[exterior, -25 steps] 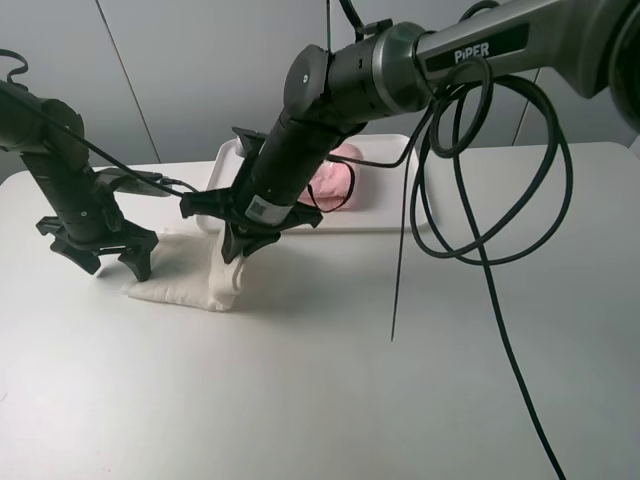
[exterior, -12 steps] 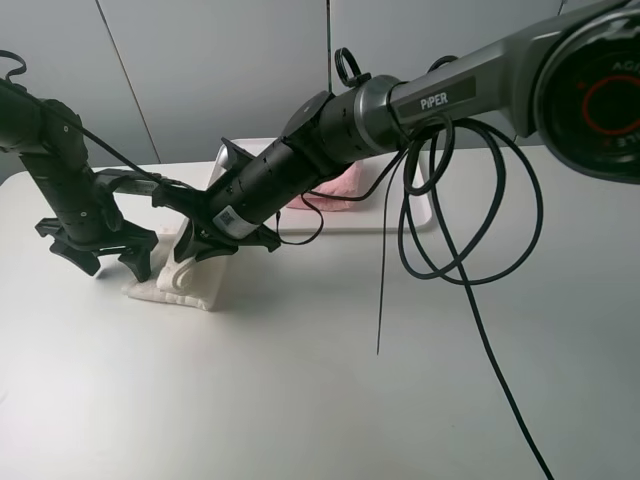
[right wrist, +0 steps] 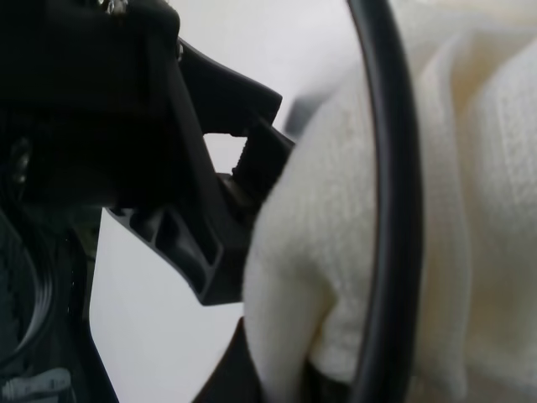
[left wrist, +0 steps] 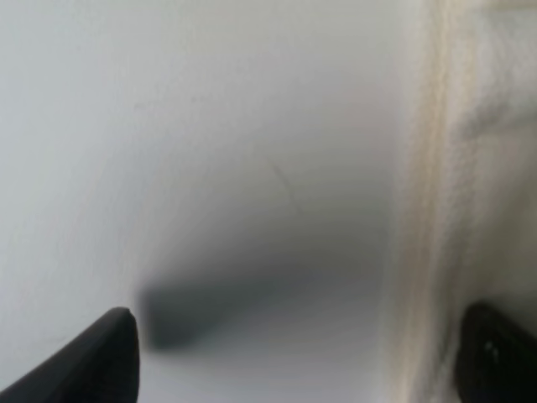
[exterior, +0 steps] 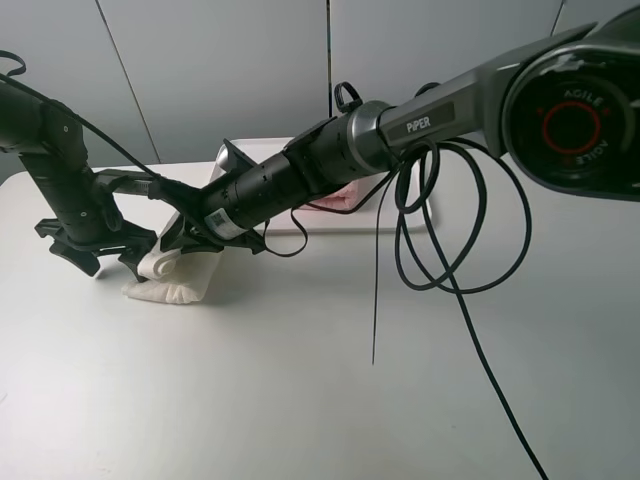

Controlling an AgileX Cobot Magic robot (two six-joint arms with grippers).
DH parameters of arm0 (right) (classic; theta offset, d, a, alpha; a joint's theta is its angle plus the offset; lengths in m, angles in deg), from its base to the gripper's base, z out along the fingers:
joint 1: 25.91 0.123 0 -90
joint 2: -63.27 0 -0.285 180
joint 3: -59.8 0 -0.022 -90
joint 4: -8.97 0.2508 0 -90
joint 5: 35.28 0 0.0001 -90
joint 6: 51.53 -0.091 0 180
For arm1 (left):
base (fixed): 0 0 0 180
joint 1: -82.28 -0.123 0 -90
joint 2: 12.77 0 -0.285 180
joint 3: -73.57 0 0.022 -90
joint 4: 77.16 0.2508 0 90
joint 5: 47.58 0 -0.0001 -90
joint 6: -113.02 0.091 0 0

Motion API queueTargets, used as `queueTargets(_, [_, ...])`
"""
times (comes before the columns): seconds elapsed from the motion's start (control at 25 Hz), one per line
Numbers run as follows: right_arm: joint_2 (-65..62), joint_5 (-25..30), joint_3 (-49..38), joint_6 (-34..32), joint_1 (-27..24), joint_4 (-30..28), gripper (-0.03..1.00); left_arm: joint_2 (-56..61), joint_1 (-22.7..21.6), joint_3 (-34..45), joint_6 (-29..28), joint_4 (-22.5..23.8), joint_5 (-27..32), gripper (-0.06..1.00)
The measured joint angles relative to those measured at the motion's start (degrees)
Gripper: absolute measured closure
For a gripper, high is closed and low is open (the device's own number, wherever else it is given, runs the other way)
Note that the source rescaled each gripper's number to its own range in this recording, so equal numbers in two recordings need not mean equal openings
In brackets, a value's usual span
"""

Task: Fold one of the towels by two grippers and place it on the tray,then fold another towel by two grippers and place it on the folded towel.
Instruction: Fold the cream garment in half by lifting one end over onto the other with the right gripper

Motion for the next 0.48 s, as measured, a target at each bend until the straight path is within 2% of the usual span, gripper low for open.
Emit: queueTargets(0.48, [2.39,-2.79,0.0,2.22,0.0,1.98,0.92,0.0,0.0,0.0,-0.1,-0.14,0.12,-0.03])
